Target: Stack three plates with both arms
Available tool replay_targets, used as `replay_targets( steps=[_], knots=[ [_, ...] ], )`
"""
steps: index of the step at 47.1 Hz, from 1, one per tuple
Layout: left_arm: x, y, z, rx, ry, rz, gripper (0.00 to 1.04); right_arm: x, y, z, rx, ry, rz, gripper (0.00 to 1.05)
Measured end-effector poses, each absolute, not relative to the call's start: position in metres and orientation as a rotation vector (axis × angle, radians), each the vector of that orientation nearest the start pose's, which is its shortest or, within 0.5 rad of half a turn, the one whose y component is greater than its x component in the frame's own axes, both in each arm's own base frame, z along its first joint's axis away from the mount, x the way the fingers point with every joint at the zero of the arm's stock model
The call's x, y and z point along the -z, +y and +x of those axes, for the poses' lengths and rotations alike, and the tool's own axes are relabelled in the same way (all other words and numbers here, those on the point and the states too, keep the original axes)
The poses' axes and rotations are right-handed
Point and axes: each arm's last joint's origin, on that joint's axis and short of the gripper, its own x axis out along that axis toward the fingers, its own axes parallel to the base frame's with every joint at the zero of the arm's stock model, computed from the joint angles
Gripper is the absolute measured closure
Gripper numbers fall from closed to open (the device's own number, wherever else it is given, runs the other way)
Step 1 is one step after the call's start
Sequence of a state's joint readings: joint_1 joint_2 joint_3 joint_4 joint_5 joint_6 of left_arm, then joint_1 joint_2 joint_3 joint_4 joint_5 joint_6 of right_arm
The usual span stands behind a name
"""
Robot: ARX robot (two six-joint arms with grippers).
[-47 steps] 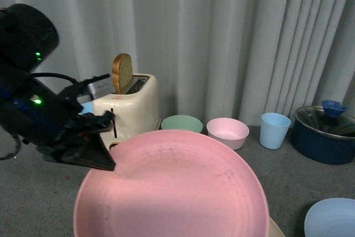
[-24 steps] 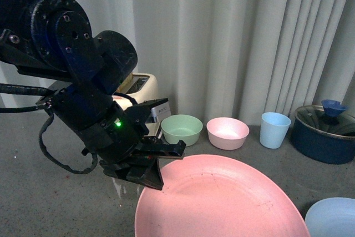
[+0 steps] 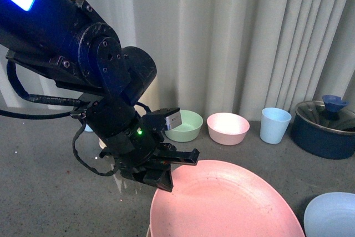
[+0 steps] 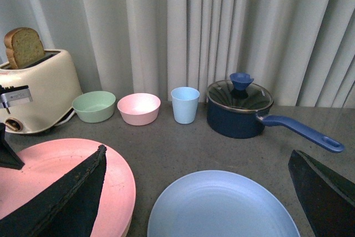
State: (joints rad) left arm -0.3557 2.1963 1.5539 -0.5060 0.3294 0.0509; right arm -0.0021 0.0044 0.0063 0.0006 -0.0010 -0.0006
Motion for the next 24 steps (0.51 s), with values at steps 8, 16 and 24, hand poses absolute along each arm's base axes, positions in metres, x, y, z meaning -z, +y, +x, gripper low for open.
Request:
replay_targets(
  steps=[8,16,24],
  knots=[
    [-0.124,-0.166,0.421,0.630,1.160,0.058,1.01,-0.165,0.000,0.098,0.001,-0.002,-0.001,0.07],
    [-0.118,-0.166,0.423,0.631,1.171,0.056,1.01,-0.165,0.000,0.098,0.001,-0.002,-0.001,0.07],
    [-0.117,-0.162,0.426,0.617,1.162,0.068,1.01,-0.165,0.000,0.098,0.001,-0.002,-0.001,0.07]
  ],
)
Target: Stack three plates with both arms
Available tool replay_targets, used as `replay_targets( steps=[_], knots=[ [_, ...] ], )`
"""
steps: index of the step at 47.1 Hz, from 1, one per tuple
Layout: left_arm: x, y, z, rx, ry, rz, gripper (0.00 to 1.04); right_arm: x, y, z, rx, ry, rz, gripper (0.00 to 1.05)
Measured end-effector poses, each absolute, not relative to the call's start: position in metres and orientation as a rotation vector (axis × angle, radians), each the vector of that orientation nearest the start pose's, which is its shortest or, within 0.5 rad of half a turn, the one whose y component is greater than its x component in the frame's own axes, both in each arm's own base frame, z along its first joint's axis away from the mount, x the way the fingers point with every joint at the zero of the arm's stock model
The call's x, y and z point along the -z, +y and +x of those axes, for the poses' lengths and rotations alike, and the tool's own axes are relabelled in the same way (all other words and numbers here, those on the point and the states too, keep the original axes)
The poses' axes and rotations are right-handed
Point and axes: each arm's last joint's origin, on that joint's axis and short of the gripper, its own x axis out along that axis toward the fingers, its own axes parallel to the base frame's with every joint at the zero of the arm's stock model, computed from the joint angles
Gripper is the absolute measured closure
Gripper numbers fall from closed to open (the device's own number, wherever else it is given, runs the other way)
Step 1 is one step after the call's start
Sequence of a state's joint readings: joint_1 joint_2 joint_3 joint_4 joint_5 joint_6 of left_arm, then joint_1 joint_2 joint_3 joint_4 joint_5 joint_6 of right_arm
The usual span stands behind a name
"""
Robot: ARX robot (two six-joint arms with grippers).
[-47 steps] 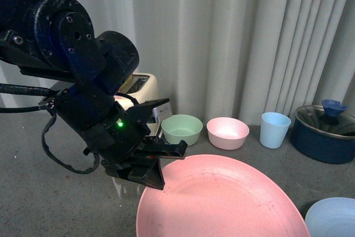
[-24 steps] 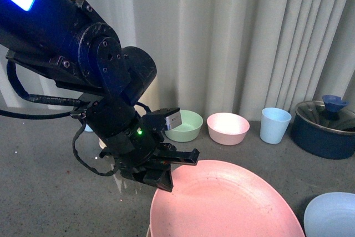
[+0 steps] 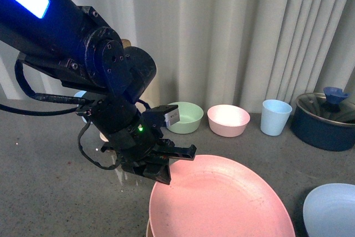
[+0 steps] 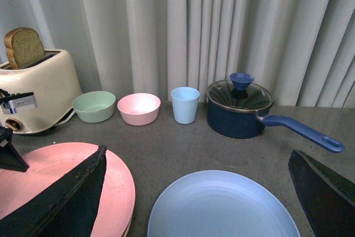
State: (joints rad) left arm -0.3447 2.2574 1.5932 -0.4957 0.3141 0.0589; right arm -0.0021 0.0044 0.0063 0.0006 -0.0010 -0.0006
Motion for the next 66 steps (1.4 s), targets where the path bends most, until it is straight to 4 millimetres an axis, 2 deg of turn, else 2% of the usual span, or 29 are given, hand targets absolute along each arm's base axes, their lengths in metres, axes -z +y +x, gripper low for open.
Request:
replay_targets(
  steps=[5,13,18,22,23,28,34,37,42,47,52,54,56,57,59,61,62,66],
  knots=[
    [-0.114,-0.160,0.426,0.606,1.165,0.081,1.00,-0.165,0.000,0.098,0.001,-0.002,-0.001,0.07],
    [-0.113,-0.158,0.425,0.621,1.172,0.078,0.65,-0.165,0.000,0.098,0.001,-0.002,-0.001,0.07],
    [-0.119,-0.156,0.421,0.642,1.169,0.073,0.42,-0.165,0.000,0.098,0.001,-0.002,-0.001,0.07],
    [-0.133,-0.154,0.418,0.659,1.132,0.071,0.26,-0.165,0.000,0.098,0.001,-0.002,-0.001,0.07],
    [-0.134,-0.154,0.418,0.660,1.129,0.070,0.25,-0.165,0.000,0.098,0.001,-0.002,-0.001,0.07],
    [-0.167,-0.144,0.414,0.659,1.008,0.092,0.05,-0.165,0.000,0.098,0.001,-0.002,-0.001,0.07],
    [-0.203,-0.123,0.397,0.608,0.853,0.184,0.07,-0.165,0.000,0.098,0.001,-0.002,-0.001,0.07],
    [-0.219,-0.108,0.381,0.591,0.772,0.228,0.07,-0.165,0.000,0.098,0.001,-0.002,-0.001,0.07],
    [-0.240,-0.088,0.346,0.591,0.656,0.278,0.07,-0.165,0.000,0.098,0.001,-0.002,-0.001,0.07],
    [-0.259,-0.065,0.297,0.619,0.556,0.303,0.07,-0.165,0.000,0.098,0.001,-0.002,-0.001,0.07],
    [-0.262,-0.053,0.275,0.583,0.515,0.314,0.08,-0.165,0.000,0.098,0.001,-0.002,-0.001,0.07],
    [-0.257,-0.046,0.266,0.347,0.373,0.300,0.17,-0.165,0.000,0.098,0.001,-0.002,-0.001,0.07],
    [-0.251,-0.038,0.256,0.184,0.260,0.241,0.24,-0.165,0.000,0.098,0.001,-0.002,-0.001,0.07],
    [-0.250,-0.037,0.255,0.166,0.243,0.242,0.25,-0.165,0.000,0.098,0.001,-0.002,-0.001,0.07],
    [-0.243,-0.026,0.239,0.057,0.128,0.146,0.34,-0.165,0.000,0.098,0.001,-0.002,-0.001,0.07],
    [-0.238,-0.017,0.224,0.019,0.052,0.097,0.42,-0.165,0.000,0.098,0.002,-0.002,0.000,0.07],
    [-0.238,-0.016,0.222,0.016,0.044,0.087,0.43,-0.165,0.000,0.098,0.002,-0.002,0.000,0.07],
    [-0.230,-0.002,0.202,-0.002,-0.010,0.039,0.59,-0.165,0.000,0.098,0.001,-0.002,-0.001,0.07]
  ],
)
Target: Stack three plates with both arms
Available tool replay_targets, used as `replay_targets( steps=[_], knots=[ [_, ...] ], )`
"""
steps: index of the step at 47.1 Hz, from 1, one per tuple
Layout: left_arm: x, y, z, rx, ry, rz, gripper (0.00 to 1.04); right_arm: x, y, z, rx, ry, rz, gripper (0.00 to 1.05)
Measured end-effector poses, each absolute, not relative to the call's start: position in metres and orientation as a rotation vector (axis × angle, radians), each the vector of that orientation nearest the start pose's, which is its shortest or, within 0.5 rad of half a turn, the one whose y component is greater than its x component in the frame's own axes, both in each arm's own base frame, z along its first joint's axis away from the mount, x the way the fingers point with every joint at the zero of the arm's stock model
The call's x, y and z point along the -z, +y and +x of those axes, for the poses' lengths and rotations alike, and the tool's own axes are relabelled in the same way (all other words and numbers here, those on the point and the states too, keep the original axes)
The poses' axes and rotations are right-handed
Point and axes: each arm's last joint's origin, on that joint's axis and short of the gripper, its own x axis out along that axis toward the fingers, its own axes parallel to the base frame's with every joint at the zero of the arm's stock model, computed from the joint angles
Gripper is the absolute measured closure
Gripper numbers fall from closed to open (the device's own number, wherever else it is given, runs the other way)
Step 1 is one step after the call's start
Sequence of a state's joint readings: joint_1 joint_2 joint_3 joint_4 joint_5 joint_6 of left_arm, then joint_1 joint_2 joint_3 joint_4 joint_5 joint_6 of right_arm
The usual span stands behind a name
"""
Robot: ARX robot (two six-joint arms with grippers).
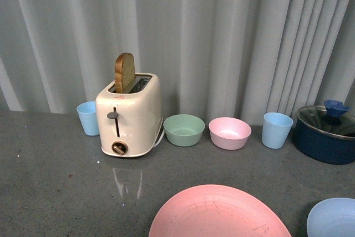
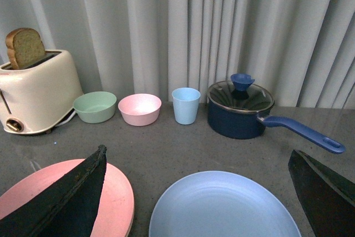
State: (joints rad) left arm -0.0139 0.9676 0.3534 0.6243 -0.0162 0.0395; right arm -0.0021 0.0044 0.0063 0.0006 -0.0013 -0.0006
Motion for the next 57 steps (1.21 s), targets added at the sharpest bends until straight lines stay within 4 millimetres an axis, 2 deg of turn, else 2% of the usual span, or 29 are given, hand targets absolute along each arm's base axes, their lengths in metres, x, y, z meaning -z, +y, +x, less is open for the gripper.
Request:
replay_targets(
  steps=[8,9,17,38,57],
  knots=[
    [-0.202,0.000,0.177,0.003,0.017,0.014,0.99,-0.165,0.000,0.098,0.002,-0.002,-0.001,0.07],
    [-0.201,0.000,0.174,0.003,0.012,0.009,1.01,-0.165,0.000,0.098,0.002,-0.002,-0.001,0.07],
    [-0.190,0.000,0.157,0.002,0.007,0.002,1.01,-0.165,0.000,0.098,0.001,-0.002,0.000,0.07],
    [-0.172,0.000,0.130,0.002,0.001,0.002,1.01,-0.165,0.000,0.098,0.001,-0.002,-0.001,0.07],
    [-0.176,0.000,0.117,0.002,-0.030,0.000,1.01,-0.165,0.000,0.098,0.001,-0.002,-0.001,0.07]
  ],
)
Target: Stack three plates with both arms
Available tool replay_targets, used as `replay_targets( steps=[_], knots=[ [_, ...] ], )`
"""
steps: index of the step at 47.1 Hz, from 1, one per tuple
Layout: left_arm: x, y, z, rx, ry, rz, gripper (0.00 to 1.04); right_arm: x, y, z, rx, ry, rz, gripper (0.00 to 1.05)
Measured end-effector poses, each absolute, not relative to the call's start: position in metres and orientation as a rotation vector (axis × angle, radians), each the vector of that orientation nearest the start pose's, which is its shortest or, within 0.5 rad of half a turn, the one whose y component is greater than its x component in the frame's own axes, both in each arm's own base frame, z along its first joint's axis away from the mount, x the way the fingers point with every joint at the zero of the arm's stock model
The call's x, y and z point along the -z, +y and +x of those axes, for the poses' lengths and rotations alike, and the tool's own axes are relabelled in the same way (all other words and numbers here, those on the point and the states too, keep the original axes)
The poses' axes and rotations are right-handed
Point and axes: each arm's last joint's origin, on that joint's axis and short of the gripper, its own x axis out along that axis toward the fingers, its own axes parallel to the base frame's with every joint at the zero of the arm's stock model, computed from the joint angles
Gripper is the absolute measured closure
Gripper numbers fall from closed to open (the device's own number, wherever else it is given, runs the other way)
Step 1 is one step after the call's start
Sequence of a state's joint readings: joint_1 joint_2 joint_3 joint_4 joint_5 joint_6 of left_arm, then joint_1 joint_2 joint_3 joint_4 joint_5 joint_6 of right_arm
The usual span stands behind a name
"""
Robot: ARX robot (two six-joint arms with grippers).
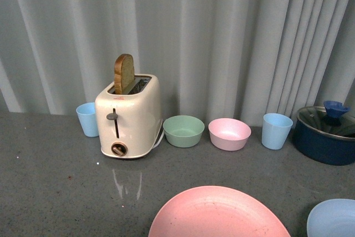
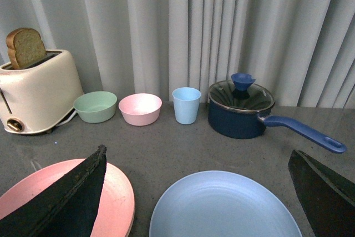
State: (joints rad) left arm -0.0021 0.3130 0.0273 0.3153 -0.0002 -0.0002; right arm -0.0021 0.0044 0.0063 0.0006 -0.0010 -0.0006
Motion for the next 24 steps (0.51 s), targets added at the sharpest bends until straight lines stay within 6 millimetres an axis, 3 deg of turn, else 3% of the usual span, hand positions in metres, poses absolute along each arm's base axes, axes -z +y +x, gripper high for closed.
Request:
replay_targets(
  steps=[24],
  knots=[
    [-0.171,0.000,0.101,0.003,0.004,-0.001,1.01,-0.165,0.000,0.098,0.001,-0.002,0.000,0.07]
  ],
)
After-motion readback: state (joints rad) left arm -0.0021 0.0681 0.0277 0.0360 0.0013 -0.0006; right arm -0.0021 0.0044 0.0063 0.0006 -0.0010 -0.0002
